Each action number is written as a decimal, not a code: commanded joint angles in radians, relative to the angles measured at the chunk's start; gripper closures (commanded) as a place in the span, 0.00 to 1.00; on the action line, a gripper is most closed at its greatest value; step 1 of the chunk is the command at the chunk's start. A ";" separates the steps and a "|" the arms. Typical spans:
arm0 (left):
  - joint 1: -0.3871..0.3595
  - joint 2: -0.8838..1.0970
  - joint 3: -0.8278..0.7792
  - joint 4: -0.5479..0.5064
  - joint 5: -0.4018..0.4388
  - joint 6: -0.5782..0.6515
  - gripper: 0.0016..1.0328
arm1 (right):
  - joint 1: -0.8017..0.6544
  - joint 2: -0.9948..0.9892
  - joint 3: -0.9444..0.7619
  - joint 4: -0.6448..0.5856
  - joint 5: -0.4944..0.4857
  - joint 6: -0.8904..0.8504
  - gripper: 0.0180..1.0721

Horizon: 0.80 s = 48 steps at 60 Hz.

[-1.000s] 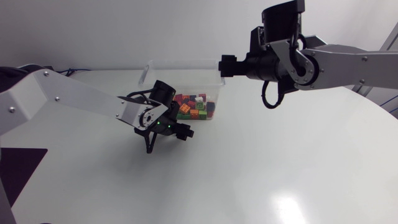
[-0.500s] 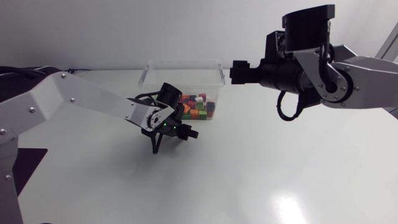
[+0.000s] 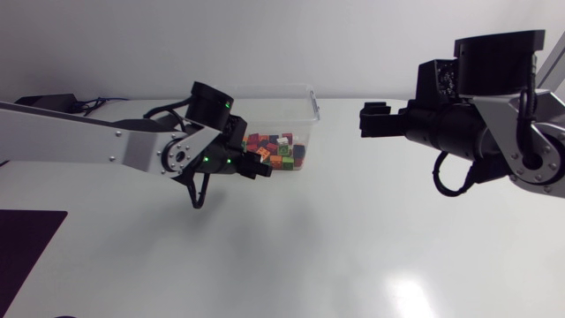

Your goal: Place the duplo bricks in the container

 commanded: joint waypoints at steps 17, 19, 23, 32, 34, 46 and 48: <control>0.049 -0.183 -0.004 0.012 -0.035 0.033 0.72 | -0.073 -0.178 -0.170 0.025 0.012 -0.101 0.06; 0.050 -0.185 0.002 0.014 -0.035 0.035 0.72 | -0.078 -0.193 -0.178 0.027 0.012 -0.110 0.06; 0.058 -0.191 0.022 0.017 -0.037 0.041 0.72 | -0.082 -0.222 -0.201 0.028 0.012 -0.126 0.06; 0.083 -0.177 0.077 0.029 -0.037 0.055 0.72 | -0.098 -0.276 -0.253 0.044 0.013 -0.152 0.06; 0.086 -0.171 0.085 0.035 -0.037 0.059 0.72 | -0.102 -0.287 -0.269 0.048 0.013 -0.158 0.06; 0.109 -0.136 0.140 0.052 -0.037 0.075 0.72 | -0.127 -0.365 -0.350 0.093 0.021 -0.212 0.06; 0.112 -0.127 0.150 0.058 -0.037 0.078 0.72 | -0.134 -0.377 -0.367 0.108 0.021 -0.224 0.06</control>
